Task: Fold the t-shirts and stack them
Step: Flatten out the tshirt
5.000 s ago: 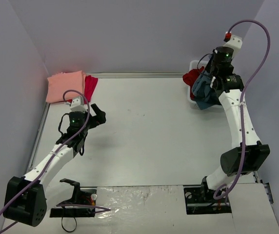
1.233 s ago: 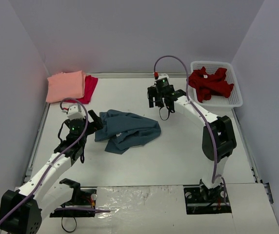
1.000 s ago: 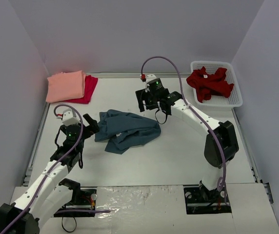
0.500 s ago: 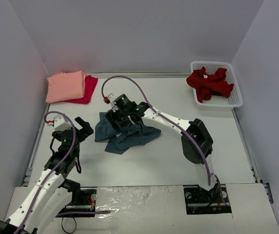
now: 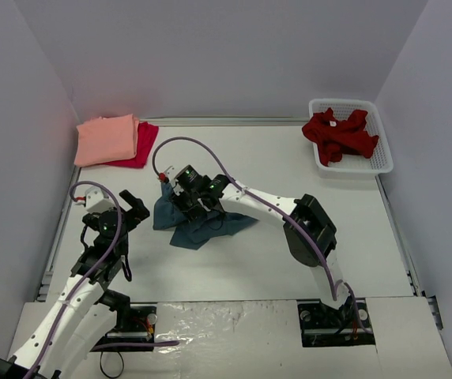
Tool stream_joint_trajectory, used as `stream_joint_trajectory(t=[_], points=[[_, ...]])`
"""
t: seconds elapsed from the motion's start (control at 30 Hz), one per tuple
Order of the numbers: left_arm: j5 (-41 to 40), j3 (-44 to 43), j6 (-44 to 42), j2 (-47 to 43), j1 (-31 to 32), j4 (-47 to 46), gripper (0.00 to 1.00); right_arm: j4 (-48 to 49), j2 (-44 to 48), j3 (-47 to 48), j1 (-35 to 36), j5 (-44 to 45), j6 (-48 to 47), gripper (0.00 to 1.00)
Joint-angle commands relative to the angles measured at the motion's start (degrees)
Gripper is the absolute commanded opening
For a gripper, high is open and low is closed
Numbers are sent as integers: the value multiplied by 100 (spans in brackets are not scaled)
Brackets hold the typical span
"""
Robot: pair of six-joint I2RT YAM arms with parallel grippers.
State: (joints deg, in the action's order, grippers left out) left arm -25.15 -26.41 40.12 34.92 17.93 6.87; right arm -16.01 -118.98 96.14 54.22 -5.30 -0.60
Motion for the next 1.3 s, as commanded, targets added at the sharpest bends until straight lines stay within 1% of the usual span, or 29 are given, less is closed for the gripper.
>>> stream_joint_trajectory(t=[0.0, 0.07, 0.13, 0.2, 0.23, 0.27, 0.3, 0.33, 0.4, 0.47, 0.53, 0.63, 0.67, 0.77, 0.8, 0.93, 1.03, 1.17, 1.23, 1.27], points=[[1, -74, 49, 94, -9, 7, 94, -218, -125, 160, 36, 266, -54, 31], [18, -57, 40, 112, -9, -11, 94, -227, -126, 168, 36, 389, -45, 23], [36, -48, 31, 138, -18, -2, 94, -245, -143, 168, 36, 451, -45, 18], [27, -39, 22, 138, -9, 7, 94, -253, -143, 168, 36, 503, -45, 5], [36, -31, 22, 130, -9, 7, 94, -271, -152, 168, 36, 512, -45, 4], [45, -39, 22, 121, -9, -2, 94, -280, -152, 177, 45, 512, -45, 8], [54, -31, 14, 112, -9, -2, 94, -297, -143, 177, 36, 512, -45, 13], [54, -30, 22, 103, -9, 7, 94, -315, -134, 186, 45, 495, -45, 16], [62, -31, 14, 94, -9, -2, 94, -315, -99, 169, 63, 451, -54, 17], [62, -31, 14, 94, -9, -2, 94, -324, -99, 142, 89, 504, -54, 10], [98, -22, 22, 94, -9, -2, 94, -333, -108, 116, 98, 512, -54, 0], [106, -22, 22, 77, -9, 7, 94, -341, -82, 81, 107, 512, -28, 0], [115, -4, 22, 77, -9, 16, 94, -333, -47, 89, 107, 747, -2, 0], [203, 40, 22, 68, -9, -46, 94, -376, 111, 151, 98, 1083, 51, 0], [221, 40, 22, 77, -9, -54, 94, -394, 164, 186, 98, 1353, 208, 0], [221, 22, 14, 85, -9, -81, 94, -534, 559, 449, 45, 1918, 245, 0], [273, -4, 14, 129, -9, -142, 94, -640, 875, 721, -95, 2270, 280, 0], [379, -22, 22, 226, -9, -230, 94, -658, 1280, 950, -402, 2463, 315, 0], [423, -30, 31, 279, -9, -274, 94, -675, 1473, 1012, -726, 2551, 341, 0], [440, -30, 31, 296, -9, -292, 94, -675, 1526, 1021, -728, 2578, 359, 0]])
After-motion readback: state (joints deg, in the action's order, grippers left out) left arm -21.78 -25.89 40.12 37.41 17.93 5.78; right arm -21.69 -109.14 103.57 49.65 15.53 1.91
